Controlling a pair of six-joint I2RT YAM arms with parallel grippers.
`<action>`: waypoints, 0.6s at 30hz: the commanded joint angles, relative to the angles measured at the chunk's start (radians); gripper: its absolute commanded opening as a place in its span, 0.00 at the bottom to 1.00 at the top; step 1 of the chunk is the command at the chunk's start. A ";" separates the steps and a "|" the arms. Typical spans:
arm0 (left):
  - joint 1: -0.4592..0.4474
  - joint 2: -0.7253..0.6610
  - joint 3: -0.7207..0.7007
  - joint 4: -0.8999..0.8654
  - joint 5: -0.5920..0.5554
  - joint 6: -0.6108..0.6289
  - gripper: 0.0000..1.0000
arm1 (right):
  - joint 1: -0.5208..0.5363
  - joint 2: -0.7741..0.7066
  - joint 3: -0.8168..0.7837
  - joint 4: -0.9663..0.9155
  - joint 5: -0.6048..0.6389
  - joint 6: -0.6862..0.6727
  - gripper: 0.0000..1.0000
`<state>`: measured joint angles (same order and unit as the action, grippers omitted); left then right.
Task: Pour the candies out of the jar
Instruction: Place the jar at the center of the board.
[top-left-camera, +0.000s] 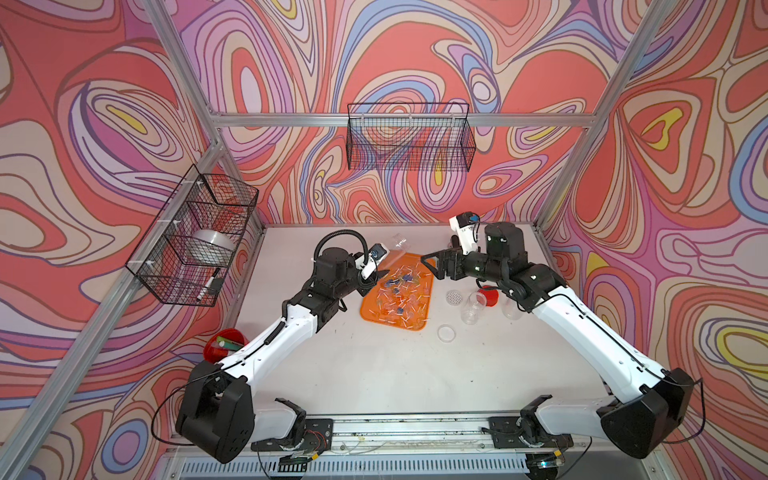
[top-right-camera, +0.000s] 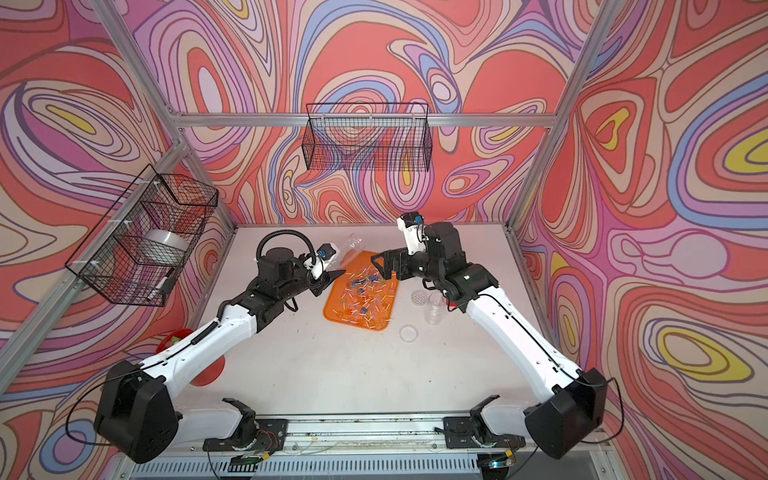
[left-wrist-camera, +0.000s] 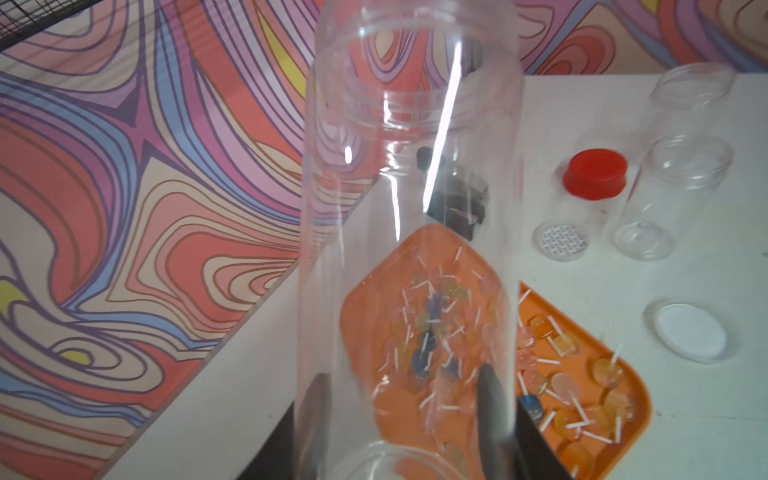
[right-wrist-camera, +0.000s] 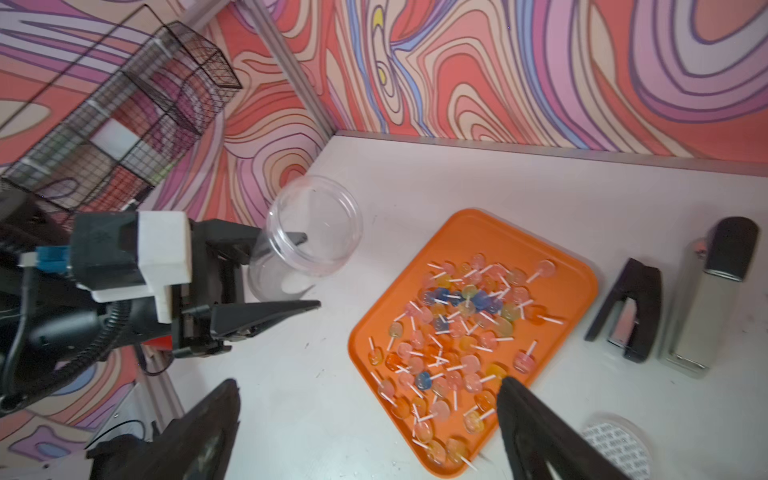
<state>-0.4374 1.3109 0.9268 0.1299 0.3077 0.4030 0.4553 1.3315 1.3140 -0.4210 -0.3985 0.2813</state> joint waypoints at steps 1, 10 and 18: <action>0.005 -0.028 -0.008 0.031 0.143 -0.104 0.00 | -0.020 0.043 0.035 0.052 -0.165 0.015 0.96; -0.019 -0.019 0.007 -0.007 0.219 -0.085 0.00 | -0.026 0.134 0.049 0.170 -0.304 0.110 0.88; -0.052 0.002 0.017 -0.044 0.221 -0.058 0.00 | -0.024 0.201 0.024 0.303 -0.391 0.214 0.75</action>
<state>-0.4843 1.3087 0.9253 0.0986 0.5014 0.3389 0.4316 1.5261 1.3415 -0.1974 -0.7422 0.4484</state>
